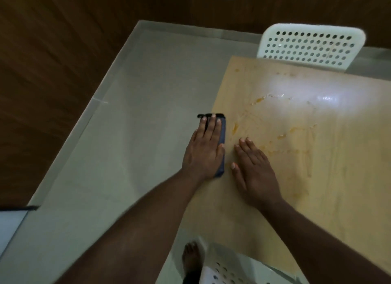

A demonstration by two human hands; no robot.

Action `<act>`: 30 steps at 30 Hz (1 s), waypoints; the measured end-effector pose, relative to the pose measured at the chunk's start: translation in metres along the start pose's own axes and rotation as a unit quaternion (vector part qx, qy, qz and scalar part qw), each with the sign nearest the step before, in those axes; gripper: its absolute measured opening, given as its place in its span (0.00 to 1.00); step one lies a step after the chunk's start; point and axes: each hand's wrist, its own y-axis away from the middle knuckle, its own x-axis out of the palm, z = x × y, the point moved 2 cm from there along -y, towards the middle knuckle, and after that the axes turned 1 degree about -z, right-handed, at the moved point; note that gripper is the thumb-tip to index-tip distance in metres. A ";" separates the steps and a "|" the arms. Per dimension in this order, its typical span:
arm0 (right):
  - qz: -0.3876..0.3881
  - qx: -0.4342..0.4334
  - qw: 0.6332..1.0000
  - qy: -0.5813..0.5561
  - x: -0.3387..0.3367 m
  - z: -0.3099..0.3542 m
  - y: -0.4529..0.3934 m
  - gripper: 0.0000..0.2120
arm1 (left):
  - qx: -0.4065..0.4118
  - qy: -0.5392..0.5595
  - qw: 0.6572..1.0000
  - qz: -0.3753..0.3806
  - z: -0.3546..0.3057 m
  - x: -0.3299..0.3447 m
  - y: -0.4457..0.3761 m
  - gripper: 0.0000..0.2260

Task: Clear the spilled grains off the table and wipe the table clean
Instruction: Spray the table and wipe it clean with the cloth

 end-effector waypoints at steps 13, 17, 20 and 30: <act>-0.016 0.088 0.990 0.107 -0.010 -0.027 -0.145 0.32 | 0.034 0.027 0.999 0.001 0.012 0.000 -0.036 0.32; -0.016 0.095 0.988 0.122 -0.003 -0.030 -0.145 0.32 | 0.031 0.019 0.999 -0.005 0.007 -0.004 -0.122 0.34; -0.041 0.135 0.982 0.123 -0.003 -0.037 -0.149 0.33 | 0.028 0.005 1.000 0.002 0.002 -0.011 -0.187 0.32; -0.047 0.209 0.971 0.108 -0.006 -0.040 -0.152 0.33 | 0.029 0.008 1.000 0.006 0.001 -0.011 -0.125 0.33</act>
